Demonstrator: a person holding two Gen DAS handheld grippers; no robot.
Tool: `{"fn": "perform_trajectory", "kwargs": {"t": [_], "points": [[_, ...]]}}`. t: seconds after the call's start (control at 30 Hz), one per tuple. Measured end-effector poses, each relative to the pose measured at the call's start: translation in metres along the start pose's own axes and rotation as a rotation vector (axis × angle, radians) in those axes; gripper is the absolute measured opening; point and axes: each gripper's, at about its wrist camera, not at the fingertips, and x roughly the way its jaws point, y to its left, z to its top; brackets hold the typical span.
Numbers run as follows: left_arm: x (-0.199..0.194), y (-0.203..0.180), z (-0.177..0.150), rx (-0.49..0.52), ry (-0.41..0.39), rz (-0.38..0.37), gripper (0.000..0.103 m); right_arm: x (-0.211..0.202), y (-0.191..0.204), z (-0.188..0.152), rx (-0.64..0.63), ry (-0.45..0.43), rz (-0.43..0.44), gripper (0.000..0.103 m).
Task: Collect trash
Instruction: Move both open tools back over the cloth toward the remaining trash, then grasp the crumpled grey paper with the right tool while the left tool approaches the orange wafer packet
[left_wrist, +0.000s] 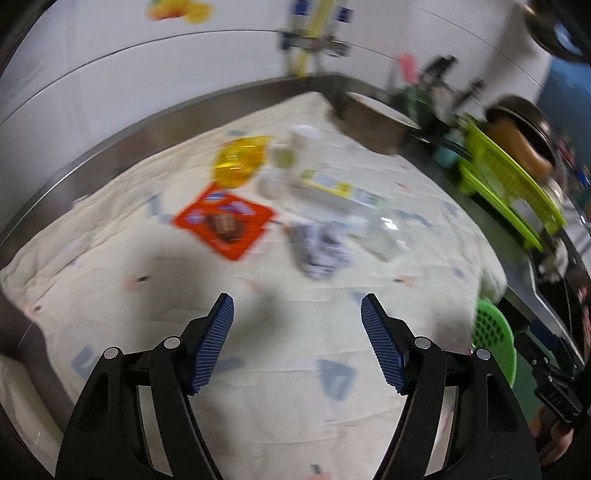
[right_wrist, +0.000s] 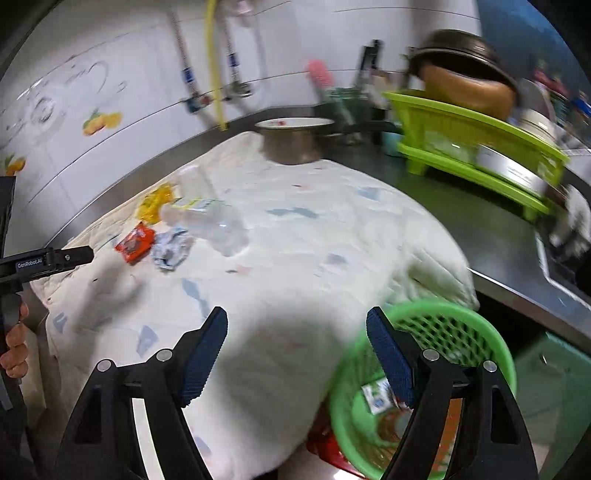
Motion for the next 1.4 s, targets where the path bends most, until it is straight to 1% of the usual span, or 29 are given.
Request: {"fn": "perform_trajectory", "kwargs": {"t": [0.2, 0.43, 0.57, 0.73, 0.83, 1.0, 1.13, 1.2, 1.23, 1.27, 1.4], "points": [[-0.003, 0.044, 0.002, -0.093, -0.016, 0.055, 0.071, 0.031, 0.039, 0.023, -0.061, 0.017, 0.099, 0.075], [0.000, 0.076, -0.001, -0.156, -0.011, 0.095, 0.071, 0.072, 0.094, 0.040, -0.121, 0.052, 0.199, 0.073], [0.002, 0.087, -0.001, -0.175, -0.006, 0.109, 0.071, 0.094, 0.116, 0.045, -0.127, 0.068, 0.246, 0.072], [0.007, 0.096, -0.001, -0.190, -0.001, 0.116, 0.071, 0.125, 0.137, 0.048, -0.134, 0.100, 0.263, 0.071], [0.011, 0.101, 0.000, -0.196, 0.004, 0.118, 0.071, 0.148, 0.145, 0.049, -0.110, 0.135, 0.268, 0.069], [0.017, 0.107, 0.008, -0.205, 0.004, 0.125, 0.071, 0.175, 0.155, 0.050, -0.103, 0.167, 0.230, 0.066], [0.026, 0.108, 0.017, -0.211, 0.010, 0.117, 0.070, 0.193, 0.159, 0.050, -0.107, 0.184, 0.188, 0.058], [0.033, 0.108, 0.023, -0.220, 0.017, 0.112, 0.070, 0.199, 0.160, 0.050, -0.103, 0.197, 0.186, 0.055], [0.037, 0.108, 0.025, -0.229, 0.022, 0.107, 0.070, 0.201, 0.160, 0.050, -0.100, 0.199, 0.189, 0.051], [0.041, 0.109, 0.027, -0.236, 0.027, 0.104, 0.070, 0.201, 0.161, 0.050, -0.099, 0.198, 0.194, 0.049], [0.057, 0.105, 0.037, -0.246, 0.043, 0.094, 0.070, 0.199, 0.165, 0.048, -0.120, 0.181, 0.190, 0.044]]}}
